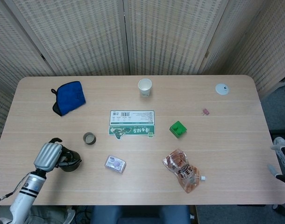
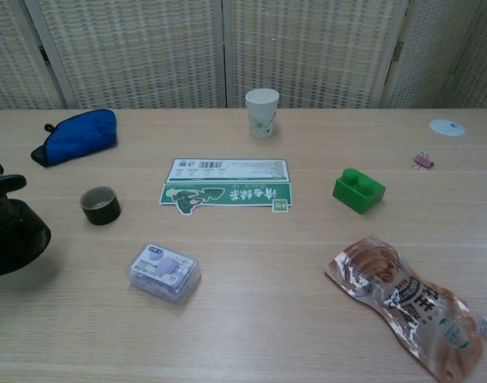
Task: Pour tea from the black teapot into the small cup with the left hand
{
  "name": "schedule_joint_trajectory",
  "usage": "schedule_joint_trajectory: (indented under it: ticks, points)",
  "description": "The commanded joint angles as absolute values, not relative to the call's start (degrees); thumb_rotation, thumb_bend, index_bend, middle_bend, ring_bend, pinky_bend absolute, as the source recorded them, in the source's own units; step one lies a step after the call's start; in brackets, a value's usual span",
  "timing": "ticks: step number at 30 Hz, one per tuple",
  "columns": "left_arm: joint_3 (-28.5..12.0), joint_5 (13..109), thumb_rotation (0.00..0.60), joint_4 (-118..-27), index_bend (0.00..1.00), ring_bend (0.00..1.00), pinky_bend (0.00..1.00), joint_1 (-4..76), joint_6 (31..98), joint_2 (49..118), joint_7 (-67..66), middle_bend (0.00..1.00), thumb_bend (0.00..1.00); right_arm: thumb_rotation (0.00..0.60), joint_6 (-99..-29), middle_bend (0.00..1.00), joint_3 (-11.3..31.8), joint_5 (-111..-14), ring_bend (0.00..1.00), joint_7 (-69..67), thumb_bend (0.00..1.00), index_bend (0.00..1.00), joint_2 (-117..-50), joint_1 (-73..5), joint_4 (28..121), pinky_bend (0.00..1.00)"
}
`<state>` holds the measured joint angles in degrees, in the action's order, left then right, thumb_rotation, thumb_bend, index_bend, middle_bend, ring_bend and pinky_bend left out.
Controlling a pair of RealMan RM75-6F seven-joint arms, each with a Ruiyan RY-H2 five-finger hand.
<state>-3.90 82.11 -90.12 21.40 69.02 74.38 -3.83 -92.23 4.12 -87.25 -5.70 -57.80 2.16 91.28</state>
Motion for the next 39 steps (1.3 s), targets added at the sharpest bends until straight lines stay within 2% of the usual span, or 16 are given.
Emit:
schedule_joint_trajectory:
  ticks: [1,3,6,7,12,22,26,30,39]
  points:
    - [-5.07,80.94,0.184,-90.86,1.0,0.99,0.35,21.61,69.73,74.64,-4.56,1.0,0.14,0.6,-92.25,0.35,4.15,-87.37,0.26,-5.72,0.17,0.38,-57.68,2.1,91.38,0.2]
    - [-5.71,80.34,0.228,-90.98,1.0,0.99,0.37,21.84,69.93,74.83,-5.06,1.0,0.16,0.6,-92.3,0.35,4.15,-87.53,0.26,-5.77,0.17,0.38,-57.59,2.06,91.44,0.2]
    - [-6.45,79.56,0.329,-91.06,1.0,0.99,0.38,22.16,70.08,75.1,-5.71,1.0,0.21,0.6,-92.35,0.35,4.15,-87.59,0.26,-5.83,0.17,0.38,-57.54,2.06,91.48,0.2]
    - [-6.67,79.31,0.343,-91.07,1.0,0.99,0.39,22.23,70.14,75.2,-5.82,1.0,0.22,0.6,-92.34,0.35,4.13,-87.6,0.26,-5.82,0.17,0.38,-57.53,2.07,91.49,0.2]
    - [-7.94,77.67,0.344,-90.72,1.0,1.0,0.41,22.78,70.12,75.83,-6.16,1.0,0.25,0.6,-92.33,0.35,4.05,-87.63,0.26,-5.74,0.17,0.38,-57.51,2.12,91.58,0.2]
    - [-9.49,76.06,0.352,-89.65,1.0,1.0,0.44,24.34,69.19,76.56,-6.34,1.0,0.36,0.6,-93.14,0.34,4.6,-87.63,0.26,-4.7,0.17,0.38,-57.0,2.1,92.47,0.2]
    - [-9.69,76.47,0.4,-88.65,1.0,1.0,0.44,25.18,68.82,77.07,-6.27,1.0,0.37,0.6,-93.99,0.34,5.2,-87.4,0.26,-3.95,0.17,0.38,-56.68,2.19,93.25,0.2]
    - [-9.81,77.09,0.497,-87.38,1.0,1.0,0.44,25.99,68.67,77.78,-6.24,1.0,0.39,0.6,-94.01,0.34,5.29,-87.28,0.26,-3.63,0.17,0.38,-56.33,2.2,93.82,0.2]
    - [-10.13,77.67,0.54,-84.11,1.0,1.0,0.44,27.71,68.17,79.42,-6.7,1.0,0.4,0.6,-93.36,0.34,5.02,-86.78,0.26,-3.27,0.17,0.38,-55.92,2.33,94.44,0.2]
